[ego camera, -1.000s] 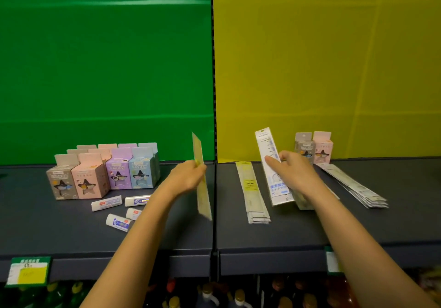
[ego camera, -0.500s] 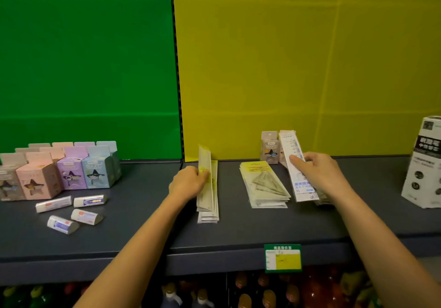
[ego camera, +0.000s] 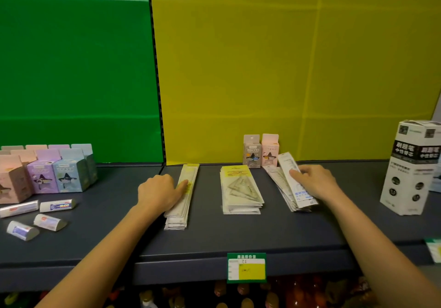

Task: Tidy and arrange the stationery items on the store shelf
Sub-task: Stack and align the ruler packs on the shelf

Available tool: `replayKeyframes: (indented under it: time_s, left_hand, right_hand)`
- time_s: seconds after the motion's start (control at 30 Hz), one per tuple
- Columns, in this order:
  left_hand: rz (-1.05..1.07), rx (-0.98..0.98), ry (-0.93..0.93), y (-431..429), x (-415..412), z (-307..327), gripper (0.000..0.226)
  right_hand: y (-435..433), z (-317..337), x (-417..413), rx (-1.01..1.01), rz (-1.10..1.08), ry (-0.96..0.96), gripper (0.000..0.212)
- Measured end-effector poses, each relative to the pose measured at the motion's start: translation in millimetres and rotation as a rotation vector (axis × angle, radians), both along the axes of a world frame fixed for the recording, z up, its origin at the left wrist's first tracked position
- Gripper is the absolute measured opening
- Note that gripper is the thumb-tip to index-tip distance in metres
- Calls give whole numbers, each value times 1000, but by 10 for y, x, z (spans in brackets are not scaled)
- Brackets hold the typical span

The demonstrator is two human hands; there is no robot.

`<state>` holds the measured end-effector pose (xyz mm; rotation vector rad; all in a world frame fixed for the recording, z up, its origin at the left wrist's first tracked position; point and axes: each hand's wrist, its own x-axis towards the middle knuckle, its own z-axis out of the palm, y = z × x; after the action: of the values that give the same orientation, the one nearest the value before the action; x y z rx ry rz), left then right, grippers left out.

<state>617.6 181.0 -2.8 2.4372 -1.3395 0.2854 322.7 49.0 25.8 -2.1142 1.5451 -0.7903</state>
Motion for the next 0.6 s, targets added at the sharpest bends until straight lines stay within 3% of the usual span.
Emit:
replayKeyframes:
  time_s: [0.13, 0.27, 0.43, 0.6]
  left_hand:
    - [10, -50, -73, 70, -82, 62, 48]
    - [-57, -260, -100, 144, -285, 200, 29]
    - [-388, -452, 147, 132, -882, 355, 16]
    - [-661, -323, 595, -107, -1548, 429, 11]
  right_hand:
    - [-97, -121, 66, 21, 11, 15, 35]
    - [-137, -190, 135, -8, 1, 56, 34]
    - [-137, -204, 132, -1, -14, 84, 28]
    - [-151, -136, -63, 32, 6, 14, 31]
